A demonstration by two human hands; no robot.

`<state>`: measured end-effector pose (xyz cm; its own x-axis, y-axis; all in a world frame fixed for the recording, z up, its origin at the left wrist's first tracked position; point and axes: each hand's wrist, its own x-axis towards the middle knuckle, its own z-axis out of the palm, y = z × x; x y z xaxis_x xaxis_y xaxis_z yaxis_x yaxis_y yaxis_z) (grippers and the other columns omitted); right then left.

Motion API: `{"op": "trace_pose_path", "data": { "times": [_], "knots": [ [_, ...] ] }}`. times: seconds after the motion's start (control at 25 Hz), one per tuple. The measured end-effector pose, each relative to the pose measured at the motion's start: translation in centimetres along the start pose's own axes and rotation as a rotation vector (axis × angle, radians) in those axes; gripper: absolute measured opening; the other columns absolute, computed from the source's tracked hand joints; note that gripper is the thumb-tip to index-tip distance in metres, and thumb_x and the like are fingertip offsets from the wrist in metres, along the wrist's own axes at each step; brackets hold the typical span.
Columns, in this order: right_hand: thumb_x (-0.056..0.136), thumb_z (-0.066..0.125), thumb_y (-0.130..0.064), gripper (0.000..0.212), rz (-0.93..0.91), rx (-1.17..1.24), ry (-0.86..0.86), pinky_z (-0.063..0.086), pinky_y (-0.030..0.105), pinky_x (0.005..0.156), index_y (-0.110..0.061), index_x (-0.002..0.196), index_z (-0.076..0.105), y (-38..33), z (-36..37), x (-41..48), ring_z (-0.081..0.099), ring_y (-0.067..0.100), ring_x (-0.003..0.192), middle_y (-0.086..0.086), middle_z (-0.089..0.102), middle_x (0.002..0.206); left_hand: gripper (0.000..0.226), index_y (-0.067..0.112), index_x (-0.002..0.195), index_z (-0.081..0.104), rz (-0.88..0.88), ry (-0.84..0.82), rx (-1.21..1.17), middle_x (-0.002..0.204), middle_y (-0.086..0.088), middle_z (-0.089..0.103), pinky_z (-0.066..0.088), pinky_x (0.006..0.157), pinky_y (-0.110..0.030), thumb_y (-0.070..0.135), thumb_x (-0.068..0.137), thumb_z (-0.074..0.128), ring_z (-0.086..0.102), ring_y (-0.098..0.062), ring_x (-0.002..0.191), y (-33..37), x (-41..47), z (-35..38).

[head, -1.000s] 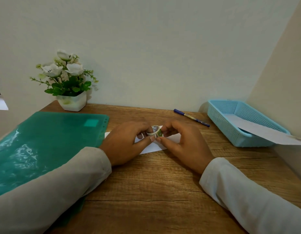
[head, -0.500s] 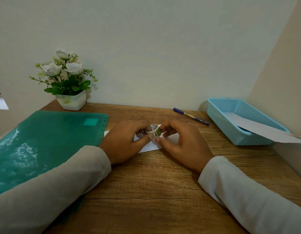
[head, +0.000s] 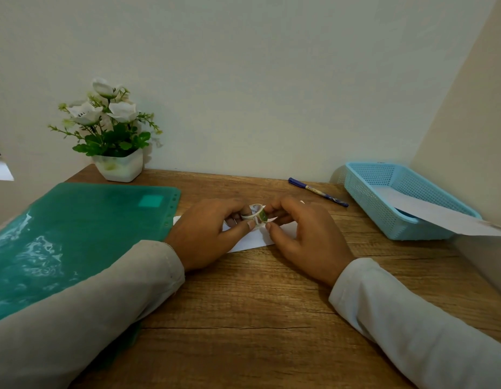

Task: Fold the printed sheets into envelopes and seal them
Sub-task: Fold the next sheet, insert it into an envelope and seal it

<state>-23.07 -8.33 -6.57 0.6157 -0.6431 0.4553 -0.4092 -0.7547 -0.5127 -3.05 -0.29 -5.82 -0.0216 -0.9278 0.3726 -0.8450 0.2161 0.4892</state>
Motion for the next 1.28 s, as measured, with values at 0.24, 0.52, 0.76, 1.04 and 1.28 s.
{"op": "trace_pose_path", "data": {
  "times": [0.24, 0.52, 0.76, 1.04, 1.28],
  "knots": [
    [0.094, 0.069, -0.03, 0.02, 0.002, -0.027, 0.0, 0.058, 0.038, 0.089, -0.03, 0.114, 0.067, 0.07, 0.07, 0.04, 0.065, -0.001, 0.098, -0.017, 0.07, 0.107, 0.02, 0.031, 0.102, 0.069, 0.011, 0.009, 0.0, 0.086, 0.017, 0.065, 0.04, 0.067, -0.016, 0.044, 0.096, 0.055, 0.056, -0.001, 0.083, 0.19, 0.07, -0.04],
    [0.094, 0.068, -0.039, 0.02, -0.016, -0.05, 0.015, 0.056, 0.04, 0.088, -0.032, 0.112, 0.066, 0.2, 0.18, -0.07, 0.065, 0.0, 0.098, -0.017, 0.069, 0.107, 0.018, 0.033, 0.103, 0.068, -0.002, 0.012, 0.009, 0.085, 0.019, 0.063, 0.034, 0.066, -0.011, 0.044, 0.096, 0.056, 0.055, 0.001, 0.083, 0.2, 0.05, 0.09],
    [0.093, 0.07, -0.035, 0.011, -0.057, -0.052, 0.034, 0.056, 0.043, 0.085, -0.03, 0.103, 0.067, 0.2, 0.3, 0.03, 0.063, 0.002, 0.094, -0.016, 0.067, 0.101, 0.02, 0.031, 0.104, 0.069, 0.0, 0.018, 0.023, 0.088, 0.017, 0.065, 0.037, 0.067, -0.015, 0.044, 0.096, 0.056, 0.057, 0.0, 0.083, 0.21, 0.03, 0.1],
    [0.091, 0.066, -0.034, 0.006, -0.084, -0.028, 0.017, 0.056, 0.043, 0.083, -0.029, 0.096, 0.067, 0.22, 0.3, 0.14, 0.061, 0.003, 0.092, -0.015, 0.065, 0.098, 0.019, 0.031, 0.102, 0.069, 0.002, 0.02, 0.022, 0.086, 0.018, 0.063, 0.038, 0.067, -0.016, 0.044, 0.096, 0.056, 0.056, 0.0, 0.081, 0.2, 0.02, 0.16],
    [0.09, 0.06, -0.04, 0.012, -0.031, 0.057, 0.041, 0.057, 0.042, 0.083, -0.031, 0.093, 0.067, 0.3, 0.17, 0.22, 0.063, 0.001, 0.09, -0.018, 0.066, 0.092, 0.02, 0.031, 0.1, 0.069, 0.011, 0.034, 0.017, 0.085, 0.017, 0.065, 0.044, 0.068, -0.018, 0.045, 0.096, 0.056, 0.057, 0.0, 0.082, 0.35, -0.01, 0.06]
  ]
}}
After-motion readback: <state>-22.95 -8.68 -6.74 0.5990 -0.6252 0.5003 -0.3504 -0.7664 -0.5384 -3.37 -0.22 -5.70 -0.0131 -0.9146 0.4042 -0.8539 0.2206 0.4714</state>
